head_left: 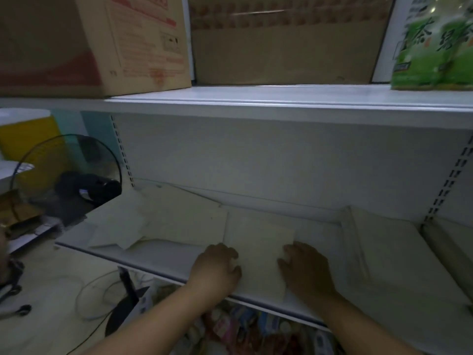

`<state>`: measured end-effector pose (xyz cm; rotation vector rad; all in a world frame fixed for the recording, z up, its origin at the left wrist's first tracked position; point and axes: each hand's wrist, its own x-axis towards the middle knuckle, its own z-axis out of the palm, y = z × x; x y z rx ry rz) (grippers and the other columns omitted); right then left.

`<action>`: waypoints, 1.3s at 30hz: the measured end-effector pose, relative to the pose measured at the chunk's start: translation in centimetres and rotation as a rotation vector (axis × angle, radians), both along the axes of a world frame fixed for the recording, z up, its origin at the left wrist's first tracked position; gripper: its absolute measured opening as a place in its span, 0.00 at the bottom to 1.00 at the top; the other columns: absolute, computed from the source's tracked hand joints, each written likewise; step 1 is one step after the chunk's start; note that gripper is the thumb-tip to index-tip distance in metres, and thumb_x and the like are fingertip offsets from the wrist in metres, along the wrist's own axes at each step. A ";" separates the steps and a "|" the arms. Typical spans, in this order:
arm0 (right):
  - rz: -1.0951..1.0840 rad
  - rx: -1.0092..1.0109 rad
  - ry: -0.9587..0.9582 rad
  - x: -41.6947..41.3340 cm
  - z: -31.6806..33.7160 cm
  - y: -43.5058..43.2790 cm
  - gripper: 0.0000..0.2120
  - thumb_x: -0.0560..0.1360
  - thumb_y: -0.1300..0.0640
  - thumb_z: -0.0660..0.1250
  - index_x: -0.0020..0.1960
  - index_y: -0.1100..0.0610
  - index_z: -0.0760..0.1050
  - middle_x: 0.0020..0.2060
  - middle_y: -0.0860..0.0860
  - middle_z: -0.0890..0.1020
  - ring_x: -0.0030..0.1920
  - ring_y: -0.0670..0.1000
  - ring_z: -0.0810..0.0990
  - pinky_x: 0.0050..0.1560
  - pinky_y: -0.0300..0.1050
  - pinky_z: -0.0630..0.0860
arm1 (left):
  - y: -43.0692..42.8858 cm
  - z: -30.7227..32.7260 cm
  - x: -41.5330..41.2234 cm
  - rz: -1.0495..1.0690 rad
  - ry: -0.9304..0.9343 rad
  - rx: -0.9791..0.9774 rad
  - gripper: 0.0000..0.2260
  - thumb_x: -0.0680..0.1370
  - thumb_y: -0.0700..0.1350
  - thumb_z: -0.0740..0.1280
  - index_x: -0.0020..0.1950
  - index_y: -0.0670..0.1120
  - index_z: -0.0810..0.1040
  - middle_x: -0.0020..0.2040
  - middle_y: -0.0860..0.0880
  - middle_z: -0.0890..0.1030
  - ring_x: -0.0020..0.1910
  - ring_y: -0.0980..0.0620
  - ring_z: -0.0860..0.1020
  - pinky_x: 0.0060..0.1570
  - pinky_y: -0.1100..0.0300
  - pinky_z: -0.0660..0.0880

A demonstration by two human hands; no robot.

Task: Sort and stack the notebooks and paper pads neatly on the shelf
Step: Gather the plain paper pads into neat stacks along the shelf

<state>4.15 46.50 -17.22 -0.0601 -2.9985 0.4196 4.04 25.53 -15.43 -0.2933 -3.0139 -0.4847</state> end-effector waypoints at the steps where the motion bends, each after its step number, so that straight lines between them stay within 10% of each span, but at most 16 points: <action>1: -0.015 0.005 0.018 -0.1 -0.1 -0.1 0.31 0.70 0.37 0.47 0.67 0.47 0.71 0.68 0.50 0.72 0.69 0.52 0.68 0.68 0.47 0.65 | -0.9 -0.1 -0.6 0.004 -0.003 -0.001 0.19 0.78 0.52 0.59 0.69 0.52 0.68 0.67 0.52 0.70 0.66 0.51 0.67 0.62 0.63 0.65; 9: -0.055 0.003 0.035 -0.4 0.0 -0.3 0.23 0.76 0.41 0.57 0.68 0.49 0.71 0.68 0.48 0.72 0.69 0.50 0.68 0.67 0.44 0.64 | -1.1 0.1 -3.2 0.039 -0.334 0.455 0.33 0.75 0.49 0.67 0.77 0.49 0.57 0.70 0.47 0.69 0.67 0.49 0.69 0.63 0.62 0.67; 15: -0.065 -0.113 0.036 0.0 0.2 -0.4 0.26 0.74 0.40 0.57 0.64 0.54 0.76 0.64 0.54 0.77 0.65 0.55 0.73 0.64 0.44 0.66 | 0.5 1.3 -3.7 0.146 -0.796 1.102 0.12 0.76 0.38 0.68 0.60 0.40 0.76 0.47 0.45 0.81 0.44 0.48 0.80 0.46 0.56 0.78; 20: -0.139 -0.430 0.057 -2.3 0.4 -0.6 0.14 0.78 0.50 0.63 0.62 0.52 0.76 0.62 0.49 0.78 0.63 0.51 0.75 0.60 0.39 0.66 | -0.9 0.7 -2.5 0.021 -0.587 1.105 0.20 0.76 0.32 0.64 0.62 0.53 0.70 0.51 0.54 0.81 0.47 0.58 0.81 0.47 0.64 0.79; 24: 0.013 -0.639 0.113 -5.7 0.3 -4.4 0.16 0.78 0.57 0.64 0.65 0.56 0.73 0.63 0.52 0.76 0.64 0.54 0.74 0.58 0.40 0.67 | -6.1 2.5 -2.5 0.235 -0.328 1.222 0.23 0.70 0.36 0.70 0.61 0.52 0.72 0.53 0.51 0.81 0.51 0.49 0.80 0.53 0.52 0.77; 30: 0.377 -0.355 0.097 -10.2 -0.9 -11.7 0.27 0.72 0.43 0.62 0.67 0.57 0.70 0.72 0.55 0.65 0.72 0.55 0.64 0.71 0.47 0.62 | -14.2 3.3 0.5 0.494 -0.200 1.420 0.20 0.76 0.34 0.65 0.64 0.52 0.72 0.57 0.46 0.82 0.53 0.41 0.81 0.54 0.44 0.77; 39: 0.293 -0.237 -0.065 -17.7 -0.6 -13.0 0.40 0.67 0.38 0.70 0.72 0.55 0.64 0.68 0.54 0.70 0.69 0.55 0.68 0.67 0.47 0.66 | -18.1 1.2 6.4 0.659 -0.027 1.526 0.21 0.76 0.30 0.61 0.65 0.48 0.73 0.53 0.42 0.83 0.50 0.38 0.81 0.49 0.47 0.76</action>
